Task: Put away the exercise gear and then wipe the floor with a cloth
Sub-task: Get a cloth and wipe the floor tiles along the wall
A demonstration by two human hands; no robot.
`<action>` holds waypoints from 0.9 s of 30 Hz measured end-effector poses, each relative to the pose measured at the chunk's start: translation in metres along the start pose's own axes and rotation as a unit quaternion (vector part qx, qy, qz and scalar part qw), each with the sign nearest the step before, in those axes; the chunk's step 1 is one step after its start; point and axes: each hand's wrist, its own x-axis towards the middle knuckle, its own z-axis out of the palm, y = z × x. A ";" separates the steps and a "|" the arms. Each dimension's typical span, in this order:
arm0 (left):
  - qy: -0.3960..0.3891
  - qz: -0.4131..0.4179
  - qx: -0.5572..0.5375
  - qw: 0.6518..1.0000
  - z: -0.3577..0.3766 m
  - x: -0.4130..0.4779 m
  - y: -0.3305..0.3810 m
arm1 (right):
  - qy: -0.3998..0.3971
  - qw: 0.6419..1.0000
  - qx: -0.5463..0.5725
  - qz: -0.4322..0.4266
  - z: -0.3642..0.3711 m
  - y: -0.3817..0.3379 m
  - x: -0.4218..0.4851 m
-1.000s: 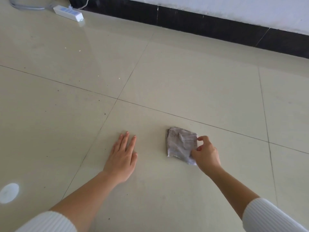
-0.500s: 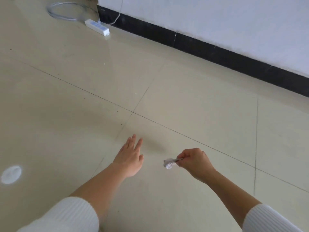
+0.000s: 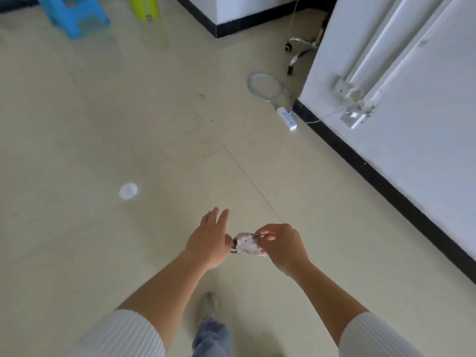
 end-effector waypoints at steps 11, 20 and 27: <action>0.116 -0.134 -0.004 0.984 -0.260 -0.047 -0.158 | -0.037 0.970 -0.107 -0.216 0.040 -0.336 0.034; 0.200 -0.157 -0.041 0.966 -0.422 0.059 -0.244 | -0.041 0.964 -0.057 -0.255 0.064 -0.517 0.154; 0.234 -0.178 -0.023 0.956 -0.558 0.202 -0.310 | -0.032 0.947 -0.062 -0.314 0.074 -0.687 0.315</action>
